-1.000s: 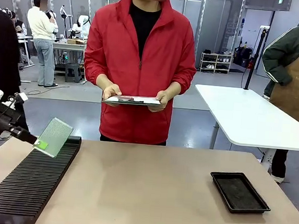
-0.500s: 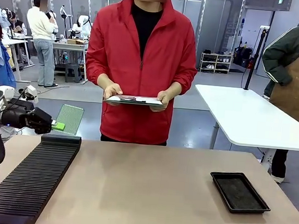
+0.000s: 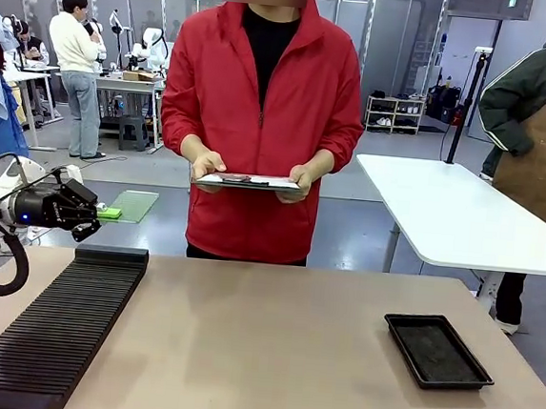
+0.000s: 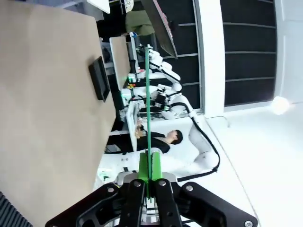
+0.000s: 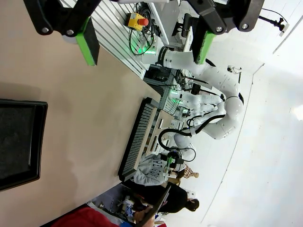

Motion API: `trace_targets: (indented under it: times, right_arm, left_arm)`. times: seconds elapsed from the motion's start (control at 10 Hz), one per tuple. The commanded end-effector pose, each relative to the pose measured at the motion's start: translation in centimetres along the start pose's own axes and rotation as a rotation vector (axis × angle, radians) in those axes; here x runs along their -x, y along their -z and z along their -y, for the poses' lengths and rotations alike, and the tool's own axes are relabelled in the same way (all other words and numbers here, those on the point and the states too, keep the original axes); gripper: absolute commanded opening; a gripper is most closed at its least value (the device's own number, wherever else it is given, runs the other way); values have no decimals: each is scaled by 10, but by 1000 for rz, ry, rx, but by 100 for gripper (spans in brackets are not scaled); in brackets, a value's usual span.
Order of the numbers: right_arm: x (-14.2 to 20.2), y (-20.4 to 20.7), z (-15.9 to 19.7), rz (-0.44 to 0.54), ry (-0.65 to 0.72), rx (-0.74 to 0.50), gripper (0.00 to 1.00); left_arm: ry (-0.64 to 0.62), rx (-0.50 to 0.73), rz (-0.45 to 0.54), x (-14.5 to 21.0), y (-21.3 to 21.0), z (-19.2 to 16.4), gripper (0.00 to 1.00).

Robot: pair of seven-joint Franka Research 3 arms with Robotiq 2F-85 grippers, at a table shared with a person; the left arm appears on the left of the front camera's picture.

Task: Inspect the PCB.
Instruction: Pick up the Blank PCB and present it to the human.

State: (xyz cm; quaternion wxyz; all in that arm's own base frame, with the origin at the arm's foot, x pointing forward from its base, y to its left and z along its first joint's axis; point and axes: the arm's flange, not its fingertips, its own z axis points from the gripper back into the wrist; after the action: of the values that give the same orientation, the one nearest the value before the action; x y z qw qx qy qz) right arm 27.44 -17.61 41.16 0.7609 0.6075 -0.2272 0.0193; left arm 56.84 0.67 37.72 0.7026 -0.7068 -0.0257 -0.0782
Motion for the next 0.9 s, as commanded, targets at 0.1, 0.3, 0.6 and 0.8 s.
trace_targets:
  times: [0.1, 0.3, 0.6, 0.8]
  right_arm:
    - [-1, 0, -1, 8, -12, -12, 100]
    - [-1, 0, -1, 8, -12, -12, 100]
    - [-1, 0, -1, 8, -12, -12, 100]
    - [-1, 0, -1, 8, -12, -12, 100]
  left_arm:
    - [-35, 37, 8, -22, 5, 1, 3]
    - [15, 50, 49, -25, 7, -3, 3]
    - [-25, 18, 2, -13, 5, -4, 3]
    - [-25, 18, 2, -13, 5, -4, 3]
